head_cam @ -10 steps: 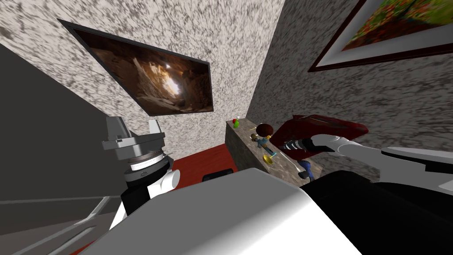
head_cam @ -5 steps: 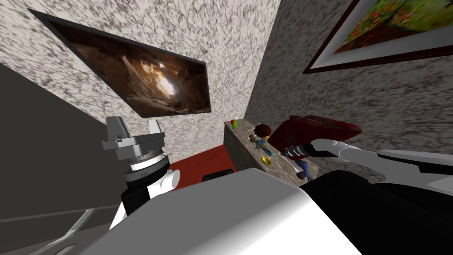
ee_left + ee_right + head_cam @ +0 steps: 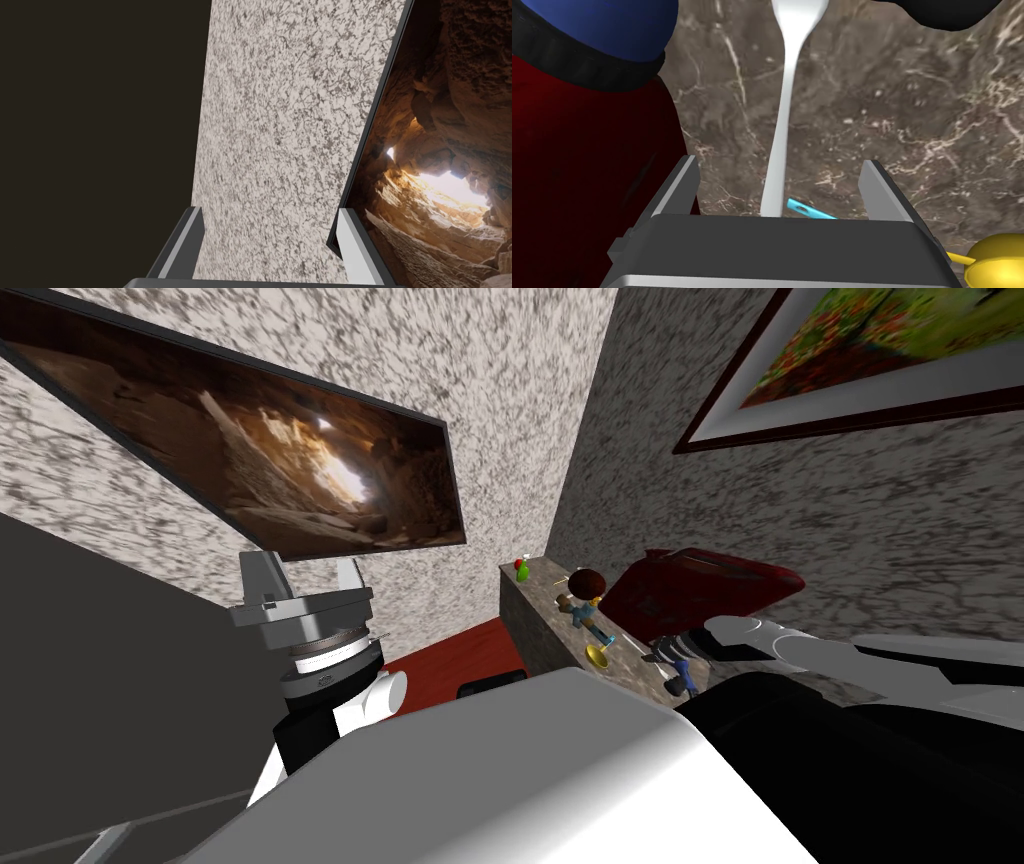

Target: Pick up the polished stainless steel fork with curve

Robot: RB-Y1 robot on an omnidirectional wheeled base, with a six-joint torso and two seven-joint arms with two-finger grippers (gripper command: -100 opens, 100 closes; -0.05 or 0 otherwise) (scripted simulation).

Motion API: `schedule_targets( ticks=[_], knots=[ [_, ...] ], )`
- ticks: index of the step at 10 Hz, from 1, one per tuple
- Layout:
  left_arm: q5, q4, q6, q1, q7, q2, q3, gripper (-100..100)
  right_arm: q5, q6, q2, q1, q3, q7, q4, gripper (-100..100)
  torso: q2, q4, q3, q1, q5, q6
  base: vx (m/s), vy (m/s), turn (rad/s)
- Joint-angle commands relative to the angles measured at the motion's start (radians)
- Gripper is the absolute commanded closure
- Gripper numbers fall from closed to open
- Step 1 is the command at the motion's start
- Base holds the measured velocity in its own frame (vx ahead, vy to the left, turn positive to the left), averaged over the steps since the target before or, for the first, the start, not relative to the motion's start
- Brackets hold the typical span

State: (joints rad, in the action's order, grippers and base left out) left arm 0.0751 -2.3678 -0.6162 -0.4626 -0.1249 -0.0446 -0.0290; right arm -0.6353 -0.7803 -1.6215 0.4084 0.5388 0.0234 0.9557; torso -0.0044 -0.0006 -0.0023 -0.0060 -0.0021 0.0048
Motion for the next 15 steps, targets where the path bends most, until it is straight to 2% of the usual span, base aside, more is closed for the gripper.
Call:
schedule_targets(
  ticks=[1, 4, 5, 6, 7, 8, 9, 10, 14, 15],
  knots=[
    [0.000, 0.000, 0.000, 0.000, 0.000, 0.000, 0.000, 0, -0.026, -0.020, 0.005, -0.029, 0.032, 0.002, -0.011, -100, 0.000, 0.000, 0.000, 0.000, 0.000, 0.000, 0.073, -0.051, -0.061],
    [0.000, 0.000, 0.000, 0.000, 0.000, 0.000, 0.000, 0, -0.036, -0.035, 0.012, -0.021, 0.085, -0.018, -0.004, -100, 0.000, 0.000, 0.000, 0.004, 0.001, -0.001, 0.061, -0.030, -0.062],
    [0.000, 0.000, 0.000, 0.000, 0.000, 0.000, 0.000, 0, -0.028, -0.028, 0.000, -0.017, 0.070, -0.008, 0.003, -100, 0.001, 0.000, 0.000, 0.003, 0.001, -0.001, 0.026, -0.018, -0.018],
    [0.000, 0.000, 0.000, 0.000, 0.000, 0.000, 0.000, 0, -0.030, -0.033, 0.001, -0.018, 0.072, -0.010, 0.000, 0, 0.002, 0.000, 0.001, 0.005, 0.001, -0.002, 0.000, 0.000, 0.000],
    [0.000, 0.000, 0.000, 0.000, 0.000, 0.000, 0.000, 0, -0.035, -0.015, 0.032, -0.015, 0.075, -0.019, -0.011, -100, 0.003, 0.001, 0.002, 0.006, 0.001, -0.002, 0.013, -0.010, 0.078],
    [0.000, 0.000, 0.000, 0.000, 0.000, 0.000, 0.000, 0, -0.039, 0.000, 0.057, -0.012, 0.077, -0.027, -0.021, -100, 0.003, 0.001, 0.002, 0.005, 0.001, -0.002, 0.025, -0.015, 0.084],
    [0.000, 0.000, 0.000, 0.000, 0.000, 0.000, 0.000, 0, -0.040, -0.016, 0.042, -0.019, 0.077, -0.019, -0.019, -100, 0.003, 0.001, 0.002, 0.005, 0.001, -0.002, 0.012, -0.008, 0.012],
    [0.000, 0.000, 0.000, 0.000, 0.000, 0.000, 0.000, 0, -0.039, -0.011, 0.044, -0.017, 0.077, -0.021, -0.018, 100, 0.003, 0.001, 0.002, 0.005, 0.001, -0.002, 0.000, 0.000, 0.000],
    [0.000, 0.000, 0.000, 0.000, 0.000, 0.000, 0.000, 0, -0.039, -0.013, 0.044, -0.017, 0.077, -0.019, -0.018, 100, 0.004, 0.001, 0.002, 0.005, 0.001, -0.002, 0.000, 0.000, 0.000],
    [0.000, 0.000, 0.000, 0.000, 0.000, 0.000, 0.000, 0, -0.039, -0.013, 0.044, -0.017, 0.077, -0.019, -0.018, 0, 0.004, 0.001, 0.002, 0.005, 0.002, -0.002, 0.000, 0.000, 0.000]
  ],
)
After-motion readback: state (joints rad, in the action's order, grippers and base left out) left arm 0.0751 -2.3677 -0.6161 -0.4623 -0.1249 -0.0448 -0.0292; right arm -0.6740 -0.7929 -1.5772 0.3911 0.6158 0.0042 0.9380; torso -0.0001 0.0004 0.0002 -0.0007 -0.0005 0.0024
